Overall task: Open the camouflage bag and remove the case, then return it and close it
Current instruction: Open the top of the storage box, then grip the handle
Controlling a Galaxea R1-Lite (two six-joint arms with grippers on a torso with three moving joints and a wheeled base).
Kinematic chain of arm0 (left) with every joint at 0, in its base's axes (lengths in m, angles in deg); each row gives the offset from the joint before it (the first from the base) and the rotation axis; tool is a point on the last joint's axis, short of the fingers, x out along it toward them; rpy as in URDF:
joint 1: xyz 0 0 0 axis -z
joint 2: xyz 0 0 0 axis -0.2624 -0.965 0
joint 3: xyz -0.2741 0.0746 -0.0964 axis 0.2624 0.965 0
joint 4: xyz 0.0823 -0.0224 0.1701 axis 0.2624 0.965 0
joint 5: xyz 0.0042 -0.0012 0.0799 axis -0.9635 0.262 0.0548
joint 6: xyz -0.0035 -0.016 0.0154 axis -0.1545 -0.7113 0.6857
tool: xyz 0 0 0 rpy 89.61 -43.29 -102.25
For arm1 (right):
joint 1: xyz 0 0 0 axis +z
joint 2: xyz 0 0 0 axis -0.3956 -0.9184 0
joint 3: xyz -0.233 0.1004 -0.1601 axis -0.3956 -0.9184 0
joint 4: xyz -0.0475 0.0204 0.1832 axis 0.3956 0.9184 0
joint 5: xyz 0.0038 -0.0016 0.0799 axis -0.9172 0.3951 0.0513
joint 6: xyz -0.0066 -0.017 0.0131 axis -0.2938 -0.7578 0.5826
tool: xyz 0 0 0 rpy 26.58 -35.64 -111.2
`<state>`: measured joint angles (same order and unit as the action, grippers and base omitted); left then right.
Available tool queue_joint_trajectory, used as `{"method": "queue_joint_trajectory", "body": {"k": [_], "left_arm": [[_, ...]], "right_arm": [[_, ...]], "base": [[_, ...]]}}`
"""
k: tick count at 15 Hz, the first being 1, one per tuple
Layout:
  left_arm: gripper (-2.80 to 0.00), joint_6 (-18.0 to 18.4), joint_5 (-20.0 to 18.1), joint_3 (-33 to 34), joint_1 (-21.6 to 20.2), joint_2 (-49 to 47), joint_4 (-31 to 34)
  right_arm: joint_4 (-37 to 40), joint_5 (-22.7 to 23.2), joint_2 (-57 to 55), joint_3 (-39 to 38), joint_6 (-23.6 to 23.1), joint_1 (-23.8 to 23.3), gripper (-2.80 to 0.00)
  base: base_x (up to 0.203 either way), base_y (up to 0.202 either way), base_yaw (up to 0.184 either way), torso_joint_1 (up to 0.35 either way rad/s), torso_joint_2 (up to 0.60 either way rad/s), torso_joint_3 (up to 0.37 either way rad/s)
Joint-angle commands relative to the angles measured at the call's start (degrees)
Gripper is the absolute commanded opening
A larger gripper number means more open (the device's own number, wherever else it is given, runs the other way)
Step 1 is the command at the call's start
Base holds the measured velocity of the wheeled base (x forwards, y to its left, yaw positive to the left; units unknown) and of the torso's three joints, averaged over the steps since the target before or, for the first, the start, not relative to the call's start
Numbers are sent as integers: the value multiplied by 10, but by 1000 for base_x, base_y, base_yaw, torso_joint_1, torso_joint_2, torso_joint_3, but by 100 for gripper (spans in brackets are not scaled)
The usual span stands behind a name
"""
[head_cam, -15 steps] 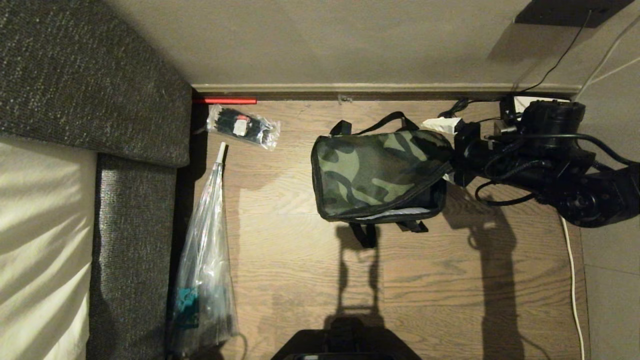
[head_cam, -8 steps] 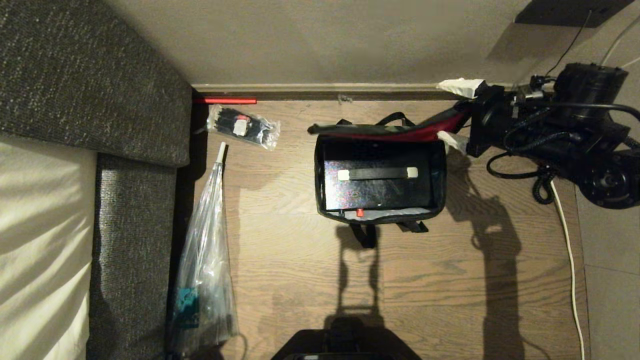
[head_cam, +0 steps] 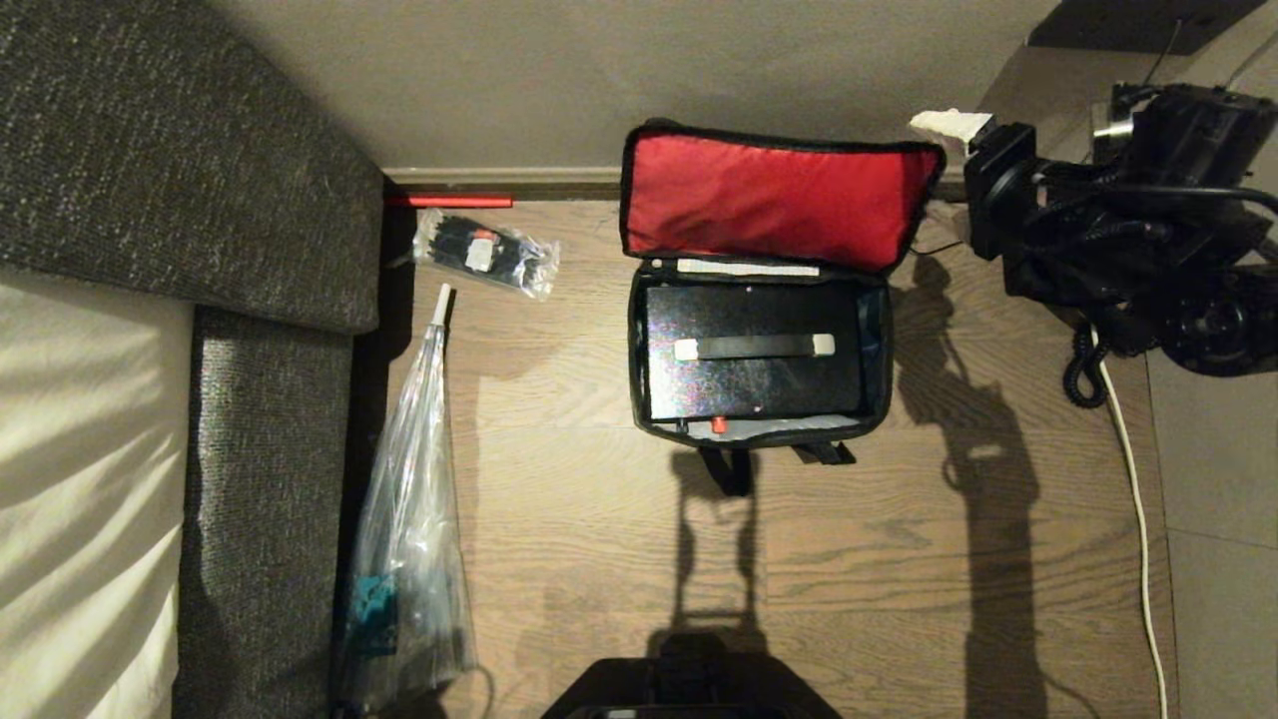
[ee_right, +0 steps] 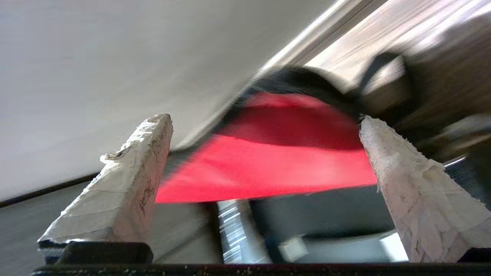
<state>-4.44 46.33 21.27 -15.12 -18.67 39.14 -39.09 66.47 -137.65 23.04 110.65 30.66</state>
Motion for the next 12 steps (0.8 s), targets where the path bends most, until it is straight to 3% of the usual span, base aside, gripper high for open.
{"method": "queue_joint_trajectory", "body": {"k": [1,9,11,12], "left_arm": [[-280,0,0,23,0,-1,0],[-280,0,0,23,0,-1,-1],[-280,0,0,23,0,-1,0],[-280,0,0,23,0,-1,0]], "right_arm": [[-4,-21,-20,3,-11,-1,0],[0,-23,53,-96,-9,29,0],[10,-19,64,-123,-48,42,0],[22,-18,66,-150,-89,53,0]], "base": [[0,0,0,0,0,0],[0,0,0,0,0,0],[0,0,0,0,0,0],[0,0,0,0,0,0]]}}
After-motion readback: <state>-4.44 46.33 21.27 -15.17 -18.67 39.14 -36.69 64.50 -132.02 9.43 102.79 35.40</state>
